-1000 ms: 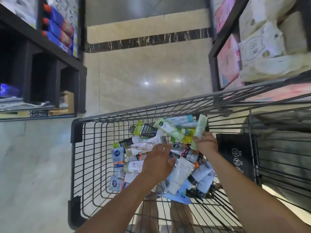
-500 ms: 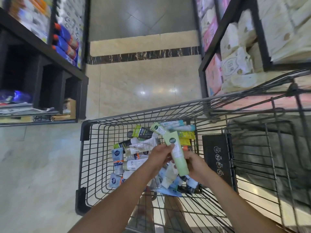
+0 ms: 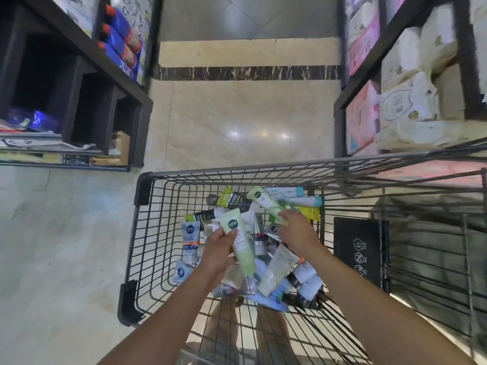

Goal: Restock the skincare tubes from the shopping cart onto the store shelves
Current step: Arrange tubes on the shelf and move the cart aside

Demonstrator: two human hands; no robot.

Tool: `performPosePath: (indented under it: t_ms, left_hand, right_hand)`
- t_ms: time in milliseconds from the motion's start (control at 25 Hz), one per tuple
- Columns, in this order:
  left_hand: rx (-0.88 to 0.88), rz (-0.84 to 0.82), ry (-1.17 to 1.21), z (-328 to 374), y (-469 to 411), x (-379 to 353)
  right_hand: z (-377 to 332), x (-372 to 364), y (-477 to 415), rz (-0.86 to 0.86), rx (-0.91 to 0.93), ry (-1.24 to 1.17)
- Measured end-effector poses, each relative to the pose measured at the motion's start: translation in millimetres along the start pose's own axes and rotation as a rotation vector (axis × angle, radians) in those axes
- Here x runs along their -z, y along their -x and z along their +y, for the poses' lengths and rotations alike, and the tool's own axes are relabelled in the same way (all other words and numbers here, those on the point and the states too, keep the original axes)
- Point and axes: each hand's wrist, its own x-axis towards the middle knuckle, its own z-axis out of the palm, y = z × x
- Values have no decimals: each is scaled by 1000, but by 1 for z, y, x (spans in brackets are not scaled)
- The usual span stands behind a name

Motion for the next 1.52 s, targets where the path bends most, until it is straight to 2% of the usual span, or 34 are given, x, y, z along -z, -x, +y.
performPosePath:
  t_ms: [200, 360, 480, 720, 920, 1040, 1280, 1520]
  left_hand:
    - [-24, 90, 102, -23, -27, 35]
    - [-48, 73, 189, -29, -38, 41]
    - [-33, 73, 198, -33, -41, 44]
    - [14, 20, 175, -22, -21, 47]
    - [-30, -19, 42, -5, 16, 46]
    - [-76, -51, 65, 0, 47, 53]
    - [-185, -24, 138, 10, 99, 78]
    - [-280, -22, 249, 13, 143, 135]
  right_hand:
    - [-22, -33, -64, 91, 80, 505]
    - [-23, -52, -89, 99, 56, 678]
    - [-26, -57, -92, 80, 34, 713]
    - [-25, -30, -67, -24, -44, 565]
    - [-27, -8, -11, -135, 24, 361]
    - [-40, -2, 33, -154, 74, 186]
    - [-84, -6, 100, -194, 175, 4]
    - [-157, -18, 160, -276, 257, -187]
